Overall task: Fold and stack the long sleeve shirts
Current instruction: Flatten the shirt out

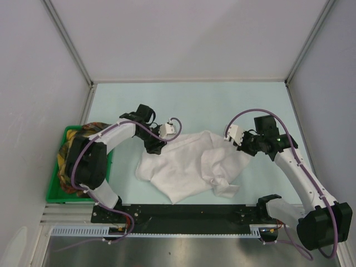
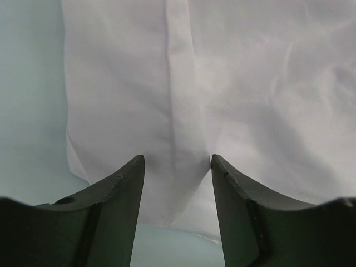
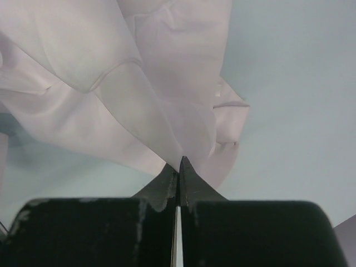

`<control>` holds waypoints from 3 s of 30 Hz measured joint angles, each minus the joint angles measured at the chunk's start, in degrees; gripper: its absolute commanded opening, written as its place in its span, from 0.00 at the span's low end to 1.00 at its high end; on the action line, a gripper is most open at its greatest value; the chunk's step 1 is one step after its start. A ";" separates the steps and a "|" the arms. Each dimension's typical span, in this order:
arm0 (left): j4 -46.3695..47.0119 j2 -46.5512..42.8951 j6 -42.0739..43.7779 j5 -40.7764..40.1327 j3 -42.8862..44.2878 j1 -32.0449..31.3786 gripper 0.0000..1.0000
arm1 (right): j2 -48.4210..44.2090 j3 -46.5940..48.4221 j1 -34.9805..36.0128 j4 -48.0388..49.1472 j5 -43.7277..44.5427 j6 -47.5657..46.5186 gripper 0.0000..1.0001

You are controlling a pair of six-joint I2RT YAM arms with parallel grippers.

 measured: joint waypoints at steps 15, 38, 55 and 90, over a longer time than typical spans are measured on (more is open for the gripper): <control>-2.58 0.52 4.31 -3.19 -1.53 3.58 0.28 | 0.00 0.00 -0.37 -0.04 -0.02 -0.02 0.00; 16.57 -23.80 -8.39 -17.29 -4.42 8.39 0.00 | 3.93 16.52 -21.94 7.89 -6.58 16.46 0.00; 20.98 -23.67 -18.78 -30.16 25.86 7.30 0.00 | 9.25 44.02 -22.01 27.78 -2.25 39.69 0.00; 28.57 -23.50 -17.20 -32.70 9.99 5.38 0.00 | 12.04 28.46 -16.00 39.85 4.02 22.36 0.00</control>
